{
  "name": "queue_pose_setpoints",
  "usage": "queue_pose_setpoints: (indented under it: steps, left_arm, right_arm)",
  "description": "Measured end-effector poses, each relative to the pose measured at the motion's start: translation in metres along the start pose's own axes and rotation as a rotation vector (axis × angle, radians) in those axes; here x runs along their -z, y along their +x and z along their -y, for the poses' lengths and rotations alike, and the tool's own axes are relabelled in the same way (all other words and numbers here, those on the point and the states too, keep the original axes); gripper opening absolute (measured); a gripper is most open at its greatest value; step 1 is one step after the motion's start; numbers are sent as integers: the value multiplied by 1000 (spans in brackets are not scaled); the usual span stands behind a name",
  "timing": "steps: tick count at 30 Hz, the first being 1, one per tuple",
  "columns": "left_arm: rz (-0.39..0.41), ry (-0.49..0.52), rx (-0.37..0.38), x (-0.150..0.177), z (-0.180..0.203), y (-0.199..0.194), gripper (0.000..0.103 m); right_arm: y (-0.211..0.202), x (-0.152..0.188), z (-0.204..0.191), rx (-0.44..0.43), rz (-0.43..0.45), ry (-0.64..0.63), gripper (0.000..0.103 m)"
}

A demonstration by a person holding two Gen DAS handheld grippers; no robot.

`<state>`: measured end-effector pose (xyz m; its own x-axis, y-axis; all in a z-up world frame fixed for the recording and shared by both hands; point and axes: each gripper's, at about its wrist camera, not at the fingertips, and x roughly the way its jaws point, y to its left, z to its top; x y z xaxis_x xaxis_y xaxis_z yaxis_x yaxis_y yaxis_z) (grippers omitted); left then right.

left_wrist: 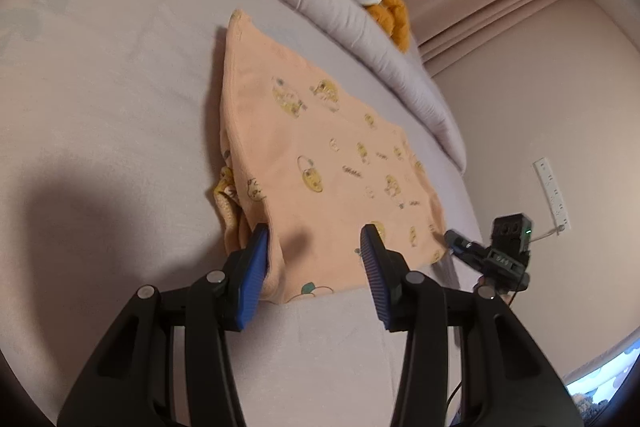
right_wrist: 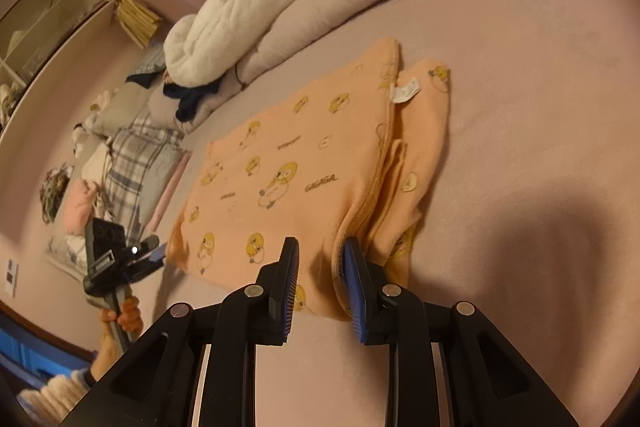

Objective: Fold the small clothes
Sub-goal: 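Grasp the folded shirt edge with the left gripper while the right gripper grasps the hem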

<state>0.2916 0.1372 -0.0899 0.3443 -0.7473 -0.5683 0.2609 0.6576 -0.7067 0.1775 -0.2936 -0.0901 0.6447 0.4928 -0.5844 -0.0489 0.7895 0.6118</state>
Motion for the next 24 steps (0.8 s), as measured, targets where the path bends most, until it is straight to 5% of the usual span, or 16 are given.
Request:
queue_pose_setpoints:
  steps: [5, 8, 9, 15, 24]
  left_arm:
    - [-45, 4, -97, -1, 1, 14, 45]
    - [-65, 24, -125, 2, 0, 17, 18]
    - [-69, 25, -128, 2, -1, 18, 6]
    - [-62, 4, -87, 3, -13, 6, 5]
    - [-105, 51, -201, 10, -14, -3, 6]
  right_arm:
    - [15, -7, 1, 89, -28, 8, 27]
    - [17, -3, -3, 104, -28, -25, 23]
    - [16, -2, -4, 103, -27, -34, 12]
    - [-5, 13, -15, 79, 19, -96, 7]
    - [1, 13, 11, 189, -39, -2, 7]
